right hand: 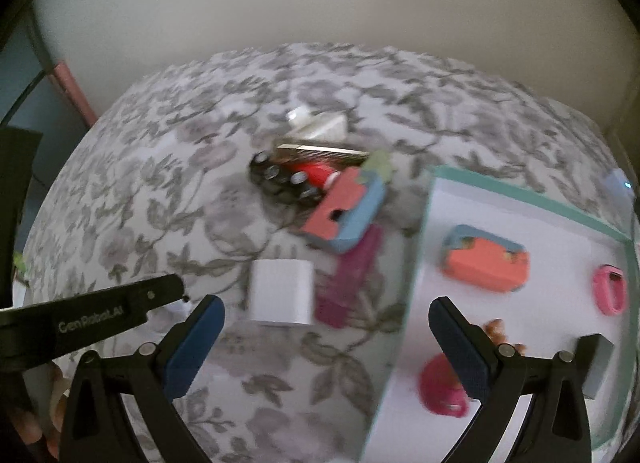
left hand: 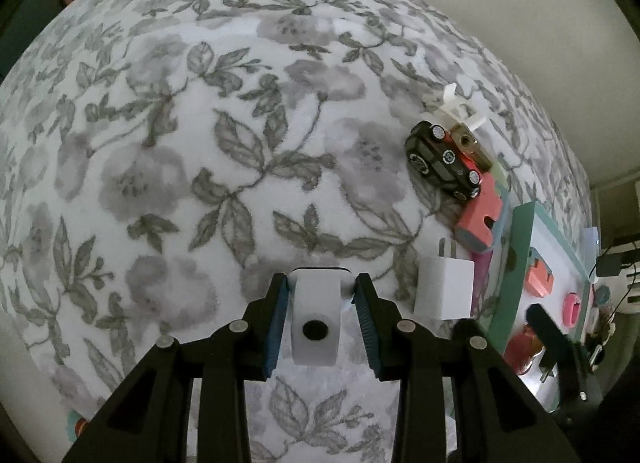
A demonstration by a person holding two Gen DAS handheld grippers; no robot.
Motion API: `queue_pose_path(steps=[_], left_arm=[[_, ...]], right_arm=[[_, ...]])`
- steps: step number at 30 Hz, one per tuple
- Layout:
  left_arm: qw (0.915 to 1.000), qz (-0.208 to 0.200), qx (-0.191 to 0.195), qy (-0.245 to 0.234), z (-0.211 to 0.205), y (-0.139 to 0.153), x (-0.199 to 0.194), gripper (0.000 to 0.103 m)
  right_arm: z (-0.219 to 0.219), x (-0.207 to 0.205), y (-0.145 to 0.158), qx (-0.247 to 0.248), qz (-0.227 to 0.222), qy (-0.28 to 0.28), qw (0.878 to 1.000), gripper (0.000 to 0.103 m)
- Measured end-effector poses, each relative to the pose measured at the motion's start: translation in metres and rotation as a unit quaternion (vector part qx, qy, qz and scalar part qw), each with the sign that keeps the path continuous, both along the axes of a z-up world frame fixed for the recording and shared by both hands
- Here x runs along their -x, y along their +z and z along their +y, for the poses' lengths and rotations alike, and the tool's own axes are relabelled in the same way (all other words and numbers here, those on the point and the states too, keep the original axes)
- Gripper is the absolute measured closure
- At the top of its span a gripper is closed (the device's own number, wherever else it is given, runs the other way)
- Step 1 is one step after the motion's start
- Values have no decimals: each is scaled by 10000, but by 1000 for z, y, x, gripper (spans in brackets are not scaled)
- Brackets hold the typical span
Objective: Organize rigid objects
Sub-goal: 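Grasp the white cylindrical cap with the left tool while the right tool grasps the white charger cube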
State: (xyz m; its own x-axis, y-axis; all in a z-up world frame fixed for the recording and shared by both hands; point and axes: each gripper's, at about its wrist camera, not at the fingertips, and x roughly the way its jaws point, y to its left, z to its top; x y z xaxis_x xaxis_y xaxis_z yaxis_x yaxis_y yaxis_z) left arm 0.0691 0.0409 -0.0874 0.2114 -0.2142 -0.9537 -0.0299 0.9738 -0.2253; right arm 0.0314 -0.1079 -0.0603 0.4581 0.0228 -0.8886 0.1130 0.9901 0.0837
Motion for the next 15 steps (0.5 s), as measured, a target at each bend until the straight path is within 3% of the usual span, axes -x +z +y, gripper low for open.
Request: queue_pose_path(steps=[5, 10, 15], left_arm=[[10000, 62, 71, 19, -2, -7, -7, 67], [9998, 146, 91, 37, 1, -13, -9, 67], [9997, 245, -33, 49, 7, -21, -16, 67]], right_arm=[[9, -10, -12, 19, 145, 117, 9998, 2], [14, -19, -20, -28, 235, 203, 9995, 24], [19, -26, -27, 130, 269, 218, 9993, 38]])
